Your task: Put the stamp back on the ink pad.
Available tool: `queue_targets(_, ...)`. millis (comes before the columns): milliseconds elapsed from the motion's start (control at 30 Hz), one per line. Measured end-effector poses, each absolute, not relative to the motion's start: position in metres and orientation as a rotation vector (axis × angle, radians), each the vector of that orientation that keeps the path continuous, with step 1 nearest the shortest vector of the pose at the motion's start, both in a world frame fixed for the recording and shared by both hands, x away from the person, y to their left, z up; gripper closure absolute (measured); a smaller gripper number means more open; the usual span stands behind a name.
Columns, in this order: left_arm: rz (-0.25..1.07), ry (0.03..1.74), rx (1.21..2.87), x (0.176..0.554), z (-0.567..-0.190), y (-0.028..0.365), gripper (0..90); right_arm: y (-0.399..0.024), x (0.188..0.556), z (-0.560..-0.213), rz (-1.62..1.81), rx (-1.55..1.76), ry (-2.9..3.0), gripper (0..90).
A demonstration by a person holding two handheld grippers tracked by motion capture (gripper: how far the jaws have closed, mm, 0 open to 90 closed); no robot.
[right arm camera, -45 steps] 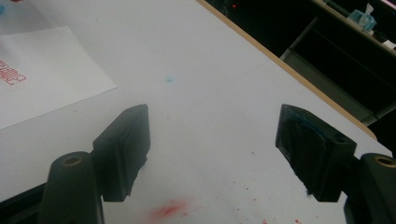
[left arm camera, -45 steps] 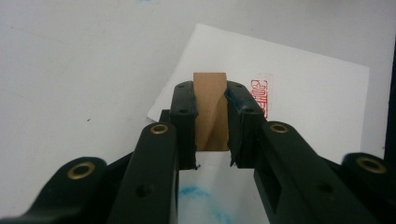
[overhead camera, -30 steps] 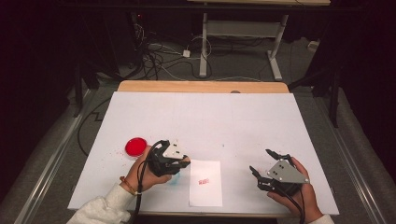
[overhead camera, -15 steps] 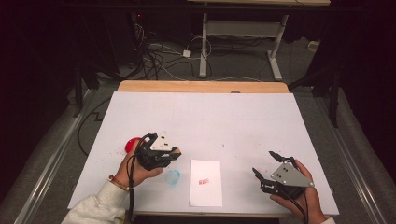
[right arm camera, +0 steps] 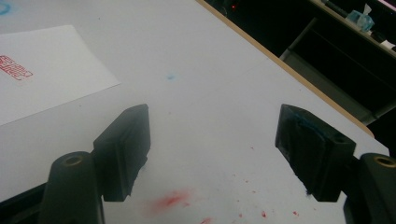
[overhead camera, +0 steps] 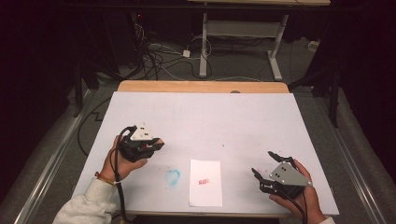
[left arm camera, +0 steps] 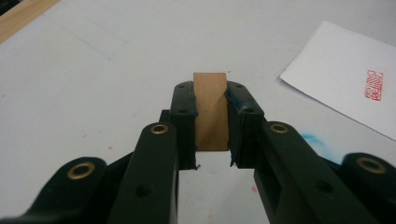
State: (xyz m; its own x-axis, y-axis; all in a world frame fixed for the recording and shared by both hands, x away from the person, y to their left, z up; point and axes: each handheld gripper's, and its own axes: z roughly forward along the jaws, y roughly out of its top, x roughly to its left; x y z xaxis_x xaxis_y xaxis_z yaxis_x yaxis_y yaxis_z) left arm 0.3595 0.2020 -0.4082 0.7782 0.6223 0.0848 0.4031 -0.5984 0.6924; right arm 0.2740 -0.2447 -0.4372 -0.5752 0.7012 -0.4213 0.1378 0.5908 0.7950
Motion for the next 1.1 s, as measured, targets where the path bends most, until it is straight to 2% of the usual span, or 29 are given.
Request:
queue_targets(500, 0.370, 0.945, 2.328, 0.378, -0.426, 0.244, 73.2, -0.244, 0.275, -0.439, 0.933, 0.660, 2.073, 26.6)
queue_targets(1100, 0.352, 1.064, 2.367, 0.390, -0.444, 0.261, 71.6, -0.244, 0.276, -0.440, 0.925, 0.658, 2.087, 26.7)
